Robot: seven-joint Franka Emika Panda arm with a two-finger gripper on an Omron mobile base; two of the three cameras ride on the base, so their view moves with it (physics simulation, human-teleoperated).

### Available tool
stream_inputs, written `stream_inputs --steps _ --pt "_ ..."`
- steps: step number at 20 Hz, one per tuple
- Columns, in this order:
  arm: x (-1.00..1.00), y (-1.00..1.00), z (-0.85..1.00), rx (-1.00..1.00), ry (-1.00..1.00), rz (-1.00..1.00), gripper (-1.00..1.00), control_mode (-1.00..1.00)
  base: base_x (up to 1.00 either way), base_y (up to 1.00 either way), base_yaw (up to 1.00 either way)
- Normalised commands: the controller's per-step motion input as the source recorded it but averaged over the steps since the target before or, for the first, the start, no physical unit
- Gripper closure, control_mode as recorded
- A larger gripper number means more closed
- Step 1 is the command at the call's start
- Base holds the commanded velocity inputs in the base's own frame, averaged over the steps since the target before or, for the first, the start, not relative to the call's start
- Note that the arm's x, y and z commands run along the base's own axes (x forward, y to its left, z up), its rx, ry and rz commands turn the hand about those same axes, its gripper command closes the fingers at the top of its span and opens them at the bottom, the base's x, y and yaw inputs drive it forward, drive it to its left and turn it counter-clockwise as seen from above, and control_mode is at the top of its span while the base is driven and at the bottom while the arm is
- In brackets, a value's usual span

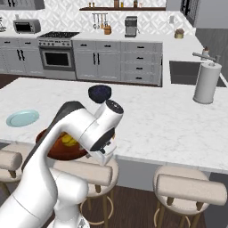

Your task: Pick the chicken drumstick and lemon from their plates and place them in the bowl. Then put the bowl in the fridge.

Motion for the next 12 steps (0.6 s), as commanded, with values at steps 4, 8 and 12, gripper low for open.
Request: stream_inputs --steps 4,8,12 --pt "0.00 0.00 0.00 0.00 0.00 0.00 1.00 1.00 -0.84 0.15 0.00" --pt "0.00 0.00 0.00 0.00 0.00 0.00 1.00 1.00 -0.67 0.44 0.37" --pt "0.00 0.00 0.00 0.00 0.00 0.00 1.00 1.00 -0.15 0.41 0.87"
